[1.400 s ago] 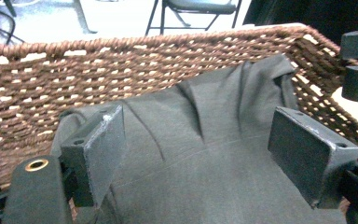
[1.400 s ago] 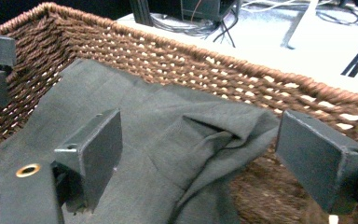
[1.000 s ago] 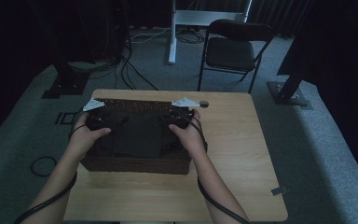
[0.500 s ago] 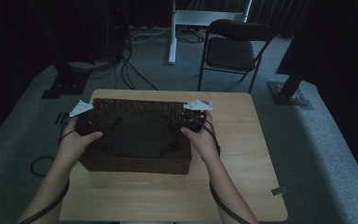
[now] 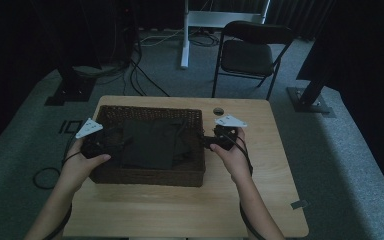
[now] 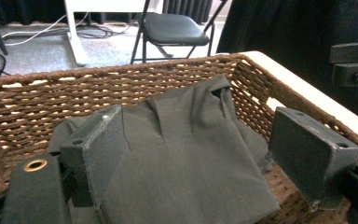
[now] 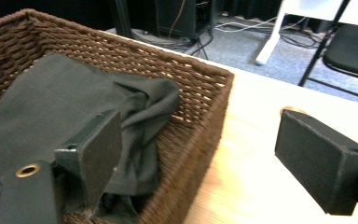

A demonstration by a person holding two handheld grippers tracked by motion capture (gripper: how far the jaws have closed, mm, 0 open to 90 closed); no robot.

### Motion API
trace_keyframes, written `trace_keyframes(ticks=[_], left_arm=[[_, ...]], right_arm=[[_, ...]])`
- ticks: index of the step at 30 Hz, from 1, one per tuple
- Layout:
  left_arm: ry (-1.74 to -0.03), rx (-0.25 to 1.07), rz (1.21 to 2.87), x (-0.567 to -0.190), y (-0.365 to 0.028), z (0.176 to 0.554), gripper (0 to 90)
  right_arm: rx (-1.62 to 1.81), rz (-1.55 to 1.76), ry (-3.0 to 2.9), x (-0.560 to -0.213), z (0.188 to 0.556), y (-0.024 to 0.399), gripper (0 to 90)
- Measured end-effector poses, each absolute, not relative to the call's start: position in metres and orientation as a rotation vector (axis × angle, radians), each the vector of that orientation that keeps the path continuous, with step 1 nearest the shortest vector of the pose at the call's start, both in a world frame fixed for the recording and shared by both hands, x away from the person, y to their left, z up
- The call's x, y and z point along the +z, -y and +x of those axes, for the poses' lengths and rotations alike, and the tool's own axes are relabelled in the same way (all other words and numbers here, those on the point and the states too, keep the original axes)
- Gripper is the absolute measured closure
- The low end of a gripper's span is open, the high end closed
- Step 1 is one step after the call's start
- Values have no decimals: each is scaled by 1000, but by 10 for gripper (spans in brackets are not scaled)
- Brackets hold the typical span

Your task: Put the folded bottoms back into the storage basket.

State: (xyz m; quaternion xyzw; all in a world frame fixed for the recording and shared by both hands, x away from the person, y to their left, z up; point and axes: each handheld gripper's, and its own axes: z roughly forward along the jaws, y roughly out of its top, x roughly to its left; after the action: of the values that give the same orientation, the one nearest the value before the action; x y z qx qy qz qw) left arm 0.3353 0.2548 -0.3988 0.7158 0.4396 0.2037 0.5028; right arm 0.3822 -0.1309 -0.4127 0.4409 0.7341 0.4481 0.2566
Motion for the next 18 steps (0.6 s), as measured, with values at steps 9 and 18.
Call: trace_keyframes(ticks=[9, 18], left_arm=[[-996, 488, 1752, -406, -245, 309, 193], [-955, 472, 1748, -415, -238, 284, 189]], right_arm=[[1205, 1221, -1961, -424, 369, 157, 137], [1201, 1247, -1939, -437, 357, 179, 137]])
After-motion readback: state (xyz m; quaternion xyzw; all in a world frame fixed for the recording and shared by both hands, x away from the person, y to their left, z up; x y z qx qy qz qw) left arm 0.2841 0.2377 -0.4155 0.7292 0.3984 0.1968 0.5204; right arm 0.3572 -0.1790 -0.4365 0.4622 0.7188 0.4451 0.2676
